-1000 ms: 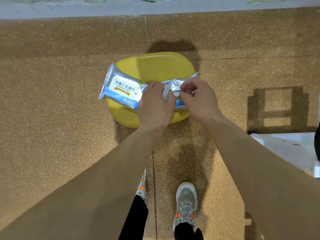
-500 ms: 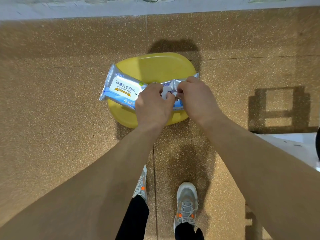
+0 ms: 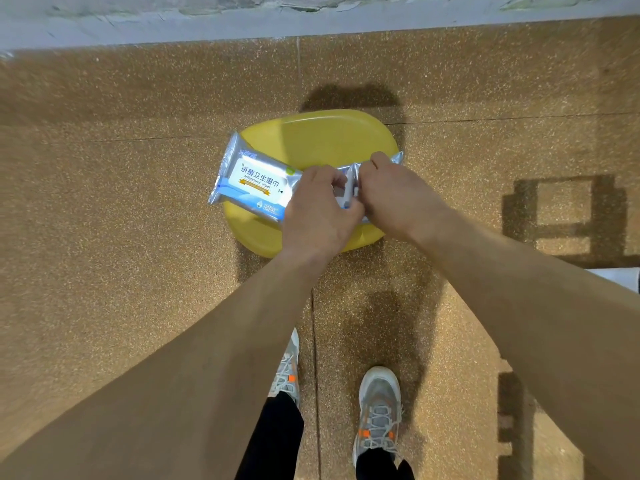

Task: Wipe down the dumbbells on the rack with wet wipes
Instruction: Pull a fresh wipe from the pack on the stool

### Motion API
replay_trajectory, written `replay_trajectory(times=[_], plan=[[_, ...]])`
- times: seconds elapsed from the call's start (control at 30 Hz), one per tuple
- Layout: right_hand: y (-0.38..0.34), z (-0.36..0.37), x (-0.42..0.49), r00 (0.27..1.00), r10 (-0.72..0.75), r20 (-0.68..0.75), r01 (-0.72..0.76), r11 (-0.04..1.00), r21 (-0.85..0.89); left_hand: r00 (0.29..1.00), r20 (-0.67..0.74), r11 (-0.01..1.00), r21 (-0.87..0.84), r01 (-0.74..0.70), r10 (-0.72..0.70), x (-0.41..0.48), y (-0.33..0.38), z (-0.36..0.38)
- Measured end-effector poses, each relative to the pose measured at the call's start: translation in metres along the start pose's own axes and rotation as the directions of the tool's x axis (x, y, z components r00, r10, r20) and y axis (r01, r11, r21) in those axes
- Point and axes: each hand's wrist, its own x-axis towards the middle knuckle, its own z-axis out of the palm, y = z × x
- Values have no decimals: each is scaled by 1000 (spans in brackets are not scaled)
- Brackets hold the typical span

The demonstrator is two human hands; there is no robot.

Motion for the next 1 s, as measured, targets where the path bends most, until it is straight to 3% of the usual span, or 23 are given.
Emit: replay_trajectory(times=[0.1,0.23,0.3,0.5,0.7,0.83,1.0], plan=[[2,0,-5,999,-17,34,18,1000,-19,997,42,997,30,-67,65,0,-3,-3],[4,-10,-14,999,6,47,-13,991,136,966,202,926,309,-219,161,0,-4,-11],[5,-14,-17,999,0,33,-6,980,199,959,198,892,368,-265,203,-2,-5,-11],[4,-19,-22,997,64,53,-79,927,367,969,146,882,404,-244,201,-4,1,-6],[-3,-33,-36,982,180,-57,-120,829,547,988,115,877,458,-148,107,-2,2,-1],[6,-39,-53,923,385,-24,-192,513,837,990,116,883,450,-129,85,-3,2,1],[9,-36,-75,786,611,93,-90,-35,995,994,95,899,427,-97,62,-6,3,6]])
